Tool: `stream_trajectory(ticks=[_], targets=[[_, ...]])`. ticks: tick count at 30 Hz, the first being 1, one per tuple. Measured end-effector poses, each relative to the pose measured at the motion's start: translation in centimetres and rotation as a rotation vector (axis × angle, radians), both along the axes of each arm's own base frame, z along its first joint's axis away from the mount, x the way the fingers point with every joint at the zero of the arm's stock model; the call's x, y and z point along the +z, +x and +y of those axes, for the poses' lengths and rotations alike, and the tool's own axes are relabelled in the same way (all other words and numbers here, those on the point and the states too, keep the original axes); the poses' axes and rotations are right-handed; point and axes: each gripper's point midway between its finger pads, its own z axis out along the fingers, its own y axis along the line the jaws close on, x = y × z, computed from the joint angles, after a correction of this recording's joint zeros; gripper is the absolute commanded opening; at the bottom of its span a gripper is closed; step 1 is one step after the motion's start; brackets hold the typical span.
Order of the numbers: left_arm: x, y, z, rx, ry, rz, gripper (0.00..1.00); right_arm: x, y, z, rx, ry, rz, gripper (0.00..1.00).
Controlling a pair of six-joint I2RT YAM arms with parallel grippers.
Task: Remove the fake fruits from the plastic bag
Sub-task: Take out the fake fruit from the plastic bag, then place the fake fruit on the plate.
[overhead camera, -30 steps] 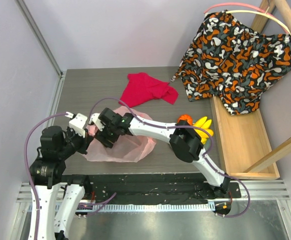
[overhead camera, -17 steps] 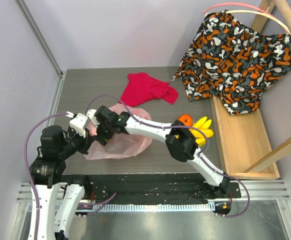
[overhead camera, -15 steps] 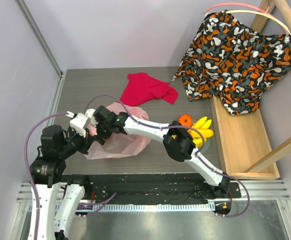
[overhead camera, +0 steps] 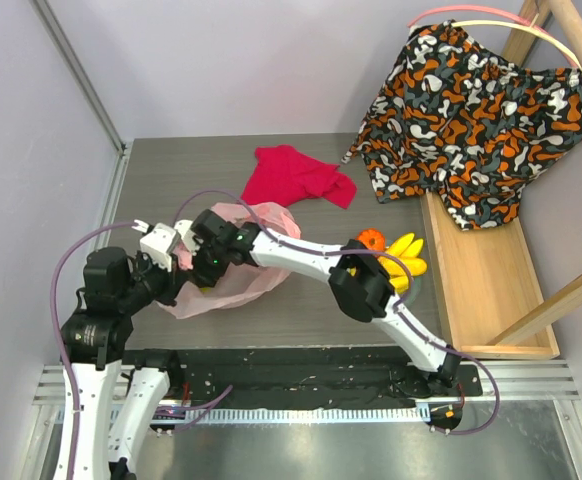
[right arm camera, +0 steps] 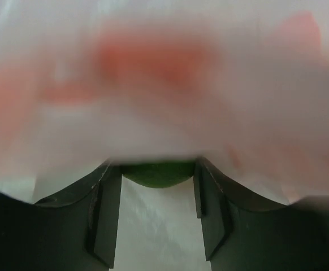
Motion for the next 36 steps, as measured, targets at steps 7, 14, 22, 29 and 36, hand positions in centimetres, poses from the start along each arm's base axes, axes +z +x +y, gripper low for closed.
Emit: stream_trajectory(ticks=[7,14,22,29,36], targets=[[0.5,1.0,0.9,0.049,0.025,-0.042,0.00,5.3,-1.4,-7.9,0.048,-0.051,0.029,0.21],[-0.2,2.7,1.3,0.073,0.045,-0.027,0.00,18.5,-3.1,-13.9,0.108,0.134,-0.115,0.20],[-0.3,2.8,1.5,0.086,0.054,-0.022,0.00,16.5,-2.6,-12.9,0.119,0.110,-0.075,0.20],[-0.7,3.0,1.7,0.088,0.069,-0.010,0.00,22.5,5.8,-17.6,-0.120,0.176,-0.102,0.20],[-2.2,3.5,1.7,0.085,0.076,0.044,0.00,30.9,8.5,-28.5,-0.285,0.198,-0.384,0.21]])
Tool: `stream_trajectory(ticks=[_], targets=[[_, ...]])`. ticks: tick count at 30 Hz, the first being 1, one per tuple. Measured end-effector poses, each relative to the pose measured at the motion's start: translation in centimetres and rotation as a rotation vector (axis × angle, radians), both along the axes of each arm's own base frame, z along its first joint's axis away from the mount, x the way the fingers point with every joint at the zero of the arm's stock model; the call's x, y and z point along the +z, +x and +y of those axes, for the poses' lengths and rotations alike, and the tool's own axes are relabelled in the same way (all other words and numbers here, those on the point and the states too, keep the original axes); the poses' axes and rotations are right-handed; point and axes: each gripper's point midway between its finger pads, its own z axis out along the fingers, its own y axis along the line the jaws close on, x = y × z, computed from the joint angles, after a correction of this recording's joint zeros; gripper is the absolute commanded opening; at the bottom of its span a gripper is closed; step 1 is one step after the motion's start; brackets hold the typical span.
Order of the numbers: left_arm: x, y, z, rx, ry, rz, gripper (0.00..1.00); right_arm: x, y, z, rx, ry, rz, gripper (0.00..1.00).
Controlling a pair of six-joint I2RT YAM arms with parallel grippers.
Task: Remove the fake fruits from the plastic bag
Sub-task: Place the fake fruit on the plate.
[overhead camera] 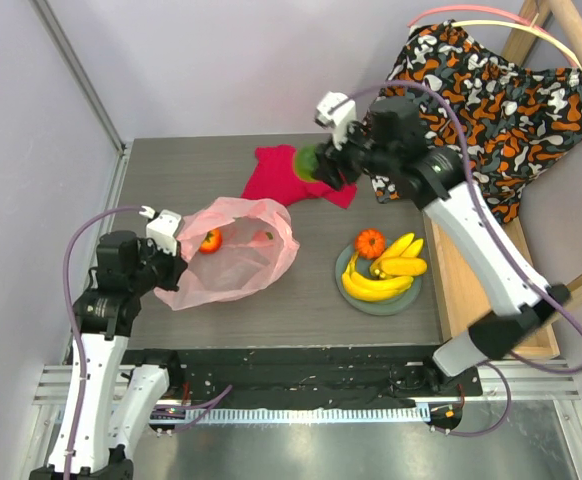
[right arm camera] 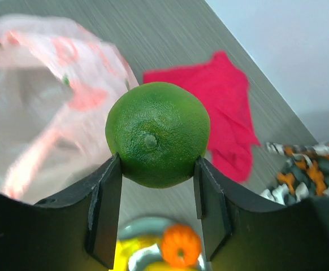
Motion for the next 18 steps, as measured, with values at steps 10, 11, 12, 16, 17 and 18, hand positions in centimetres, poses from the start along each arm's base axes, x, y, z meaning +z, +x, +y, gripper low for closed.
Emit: stream_trajectory(ticks=[10,11,12,16,17,18], targets=[[-0.2,0.3,0.0,0.001,-0.001,-0.003,0.00,-18.1,-4.6,-14.9,-0.109,-0.423,0.354,0.20],[-0.2,0.3,0.0,0.001,-0.001,-0.004,0.00,-19.5,-4.6,-16.1,-0.121,-0.448,0.393,0.20],[-0.2,0.3,0.0,0.001,-0.001,-0.003,0.00,-20.4,-4.6,-17.2,-0.136,-0.467,0.424,0.21],[-0.2,0.3,0.0,0.001,-0.002,-0.003,0.00,-21.5,-3.6,-21.1,-0.191,-0.515,0.442,0.21],[-0.2,0.3,0.0,0.001,-0.002,-0.002,0.00,-21.5,-3.5,-22.0,-0.198,-0.530,0.437,0.21],[-0.2,0.3,0.0,0.001,-0.002,0.000,0.00,-21.7,-3.4,-22.5,-0.197,-0.545,0.433,0.22]])
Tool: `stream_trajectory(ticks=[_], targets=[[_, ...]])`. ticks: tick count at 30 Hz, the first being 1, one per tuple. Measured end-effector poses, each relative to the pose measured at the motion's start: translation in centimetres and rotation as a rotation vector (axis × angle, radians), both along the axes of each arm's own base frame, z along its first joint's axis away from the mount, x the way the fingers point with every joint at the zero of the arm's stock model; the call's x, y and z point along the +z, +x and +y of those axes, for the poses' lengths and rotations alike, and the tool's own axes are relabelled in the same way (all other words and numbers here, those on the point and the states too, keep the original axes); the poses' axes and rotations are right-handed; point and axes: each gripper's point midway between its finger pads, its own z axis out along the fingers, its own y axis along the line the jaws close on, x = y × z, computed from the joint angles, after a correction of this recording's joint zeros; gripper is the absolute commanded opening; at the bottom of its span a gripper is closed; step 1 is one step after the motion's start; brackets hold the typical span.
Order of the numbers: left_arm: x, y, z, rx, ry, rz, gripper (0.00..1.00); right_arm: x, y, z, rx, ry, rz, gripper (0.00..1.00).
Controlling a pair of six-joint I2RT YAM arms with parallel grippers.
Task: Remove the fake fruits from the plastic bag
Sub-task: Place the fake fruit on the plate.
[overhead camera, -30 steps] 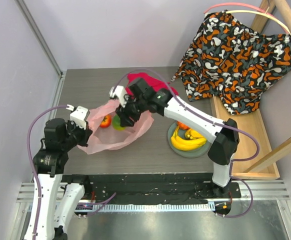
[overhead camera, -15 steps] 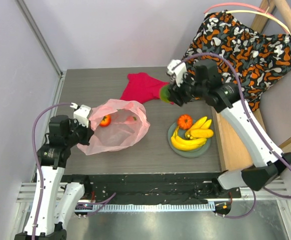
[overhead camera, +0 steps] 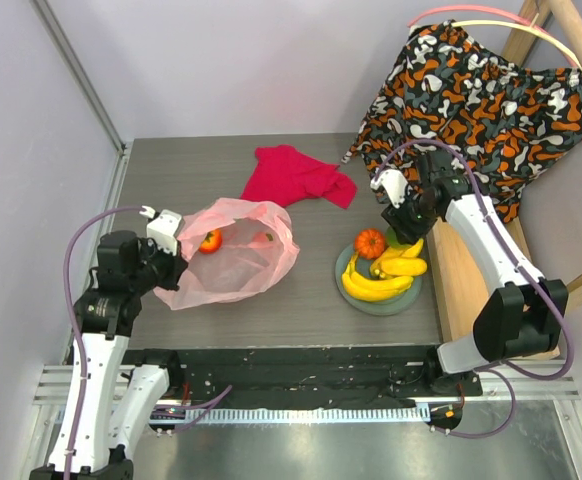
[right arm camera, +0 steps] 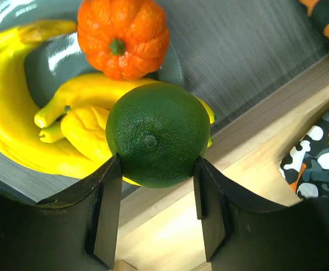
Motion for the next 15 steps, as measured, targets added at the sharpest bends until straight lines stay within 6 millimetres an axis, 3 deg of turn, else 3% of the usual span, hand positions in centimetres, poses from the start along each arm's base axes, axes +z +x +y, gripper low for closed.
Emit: stream_trajectory(ticks=[6,9,10,13,15], targets=[[0.0,0.0,0.0,0.000,-0.001,0.002,0.00,-2.2,-0.7,-0.4,0.068,-0.041,0.051,0.26],[-0.2,0.0,0.0,0.000,-0.001,0.007,0.00,-3.6,-1.0,-0.4,0.079,-0.045,0.083,0.37],[-0.3,0.0,0.0,0.000,-0.001,0.009,0.00,-4.0,-1.1,-0.4,0.081,-0.046,0.092,0.46],[-0.4,0.0,0.0,0.001,0.000,0.011,0.00,-4.8,-0.9,-0.4,0.079,-0.048,0.108,0.60],[-0.4,0.0,0.0,0.000,0.000,0.011,0.00,-4.9,-0.6,-0.4,0.071,-0.045,0.103,0.64]])
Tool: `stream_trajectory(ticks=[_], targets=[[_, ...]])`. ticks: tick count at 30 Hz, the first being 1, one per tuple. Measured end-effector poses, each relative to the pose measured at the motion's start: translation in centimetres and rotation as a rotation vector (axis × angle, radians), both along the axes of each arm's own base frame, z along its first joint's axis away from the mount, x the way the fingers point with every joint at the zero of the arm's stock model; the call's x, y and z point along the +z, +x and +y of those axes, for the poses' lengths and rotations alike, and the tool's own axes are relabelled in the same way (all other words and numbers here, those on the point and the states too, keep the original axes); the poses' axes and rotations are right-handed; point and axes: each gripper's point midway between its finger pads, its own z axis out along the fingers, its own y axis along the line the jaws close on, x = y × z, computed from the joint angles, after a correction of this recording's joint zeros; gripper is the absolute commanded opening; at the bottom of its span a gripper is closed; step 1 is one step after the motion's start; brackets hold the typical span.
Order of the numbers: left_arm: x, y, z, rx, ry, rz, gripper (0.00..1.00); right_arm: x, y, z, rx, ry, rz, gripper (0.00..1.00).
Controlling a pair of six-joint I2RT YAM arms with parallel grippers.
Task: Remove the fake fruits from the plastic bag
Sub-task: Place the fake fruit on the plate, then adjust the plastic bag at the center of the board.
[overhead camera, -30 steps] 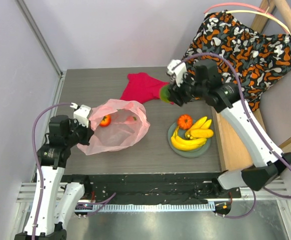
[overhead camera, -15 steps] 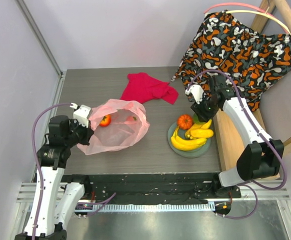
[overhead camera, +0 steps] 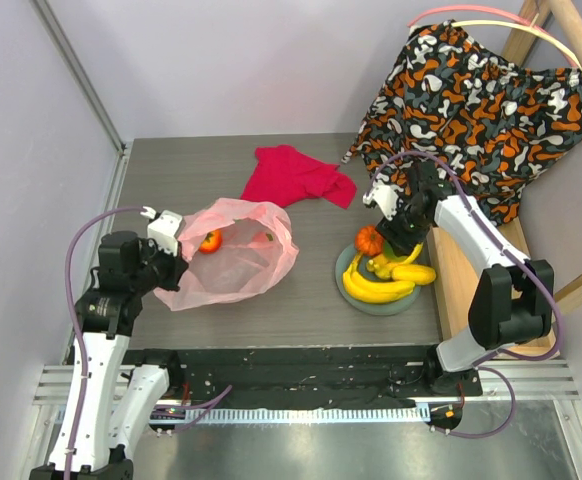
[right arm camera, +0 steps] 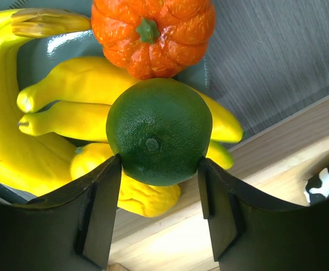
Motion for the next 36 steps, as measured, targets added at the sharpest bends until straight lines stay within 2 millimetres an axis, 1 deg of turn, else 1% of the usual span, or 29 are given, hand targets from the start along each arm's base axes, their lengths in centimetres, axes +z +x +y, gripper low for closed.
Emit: stream_trajectory(ticks=[2,4,5,7,13,17,19,20,22,23,24,26,27,28,29,30,31,32,34,36], targets=[[0.0,0.0,0.0,0.000,0.000,0.001,0.00,0.0,0.1,0.0,-0.009,0.001,-0.004,0.69],[-0.2,0.0,0.0,0.000,0.000,0.003,0.00,0.1,0.3,0.1,-0.016,0.006,-0.012,0.70],[-0.3,0.0,0.0,0.000,0.000,0.005,0.00,0.2,0.3,0.1,-0.021,0.010,-0.014,0.83],[-0.6,0.0,-0.1,-0.001,-0.002,0.011,0.00,0.6,0.5,0.3,-0.035,0.021,-0.020,0.83],[-1.0,0.1,-0.2,-0.007,-0.008,0.022,0.00,3.3,1.9,0.7,-0.063,0.051,-0.086,0.83],[-1.0,0.3,-0.2,-0.008,-0.008,0.021,0.00,4.7,1.7,0.9,-0.062,0.063,-0.100,0.80],[-1.0,0.3,-0.2,-0.008,-0.009,0.020,0.00,6.3,1.7,1.9,-0.058,0.103,-0.103,0.78],[-1.0,0.3,-0.2,-0.005,-0.011,0.022,0.00,7.6,1.9,2.8,-0.053,0.131,-0.119,0.77],[-0.9,0.2,-0.3,-0.002,-0.015,0.023,0.00,10.8,2.5,5.8,-0.005,0.185,-0.185,0.74],[-0.8,0.2,-0.3,-0.001,-0.017,0.023,0.00,13.0,2.6,8.5,0.050,0.220,-0.230,0.73],[-0.5,0.2,-0.3,-0.001,-0.018,0.021,0.00,15.3,2.3,11.9,0.124,0.266,-0.277,0.72],[0.0,0.0,-0.2,0.000,-0.015,0.019,0.00,19.5,0.4,19.3,0.294,0.385,-0.347,0.68],[0.4,-0.1,-0.2,0.002,-0.014,0.013,0.00,21.0,-1.1,22.7,0.377,0.446,-0.355,0.66],[0.7,-0.2,-0.2,0.003,-0.015,0.008,0.00,21.9,-2.6,25.5,0.442,0.492,-0.354,0.63],[1.0,-0.2,-0.1,0.004,-0.014,-0.001,0.00,22.5,-3.9,27.9,0.498,0.533,-0.344,0.59],[1.3,-0.3,-0.1,0.005,-0.014,-0.005,0.00,22.8,-5.0,29.8,0.540,0.564,-0.326,0.57],[1.4,-0.4,-0.1,0.007,-0.015,-0.007,0.00,22.6,-5.7,31.3,0.572,0.584,-0.307,0.55],[1.5,-0.5,-0.1,0.010,-0.016,-0.004,0.00,22.0,-6.0,32.6,0.594,0.594,-0.281,0.51],[1.9,-0.8,0.0,0.021,-0.023,-0.004,0.00,20.4,-6.2,34.6,0.619,0.599,-0.230,0.48],[2.3,-0.8,0.0,0.029,-0.028,-0.007,0.00,17.5,-6.4,36.6,0.641,0.588,-0.155,0.46]])
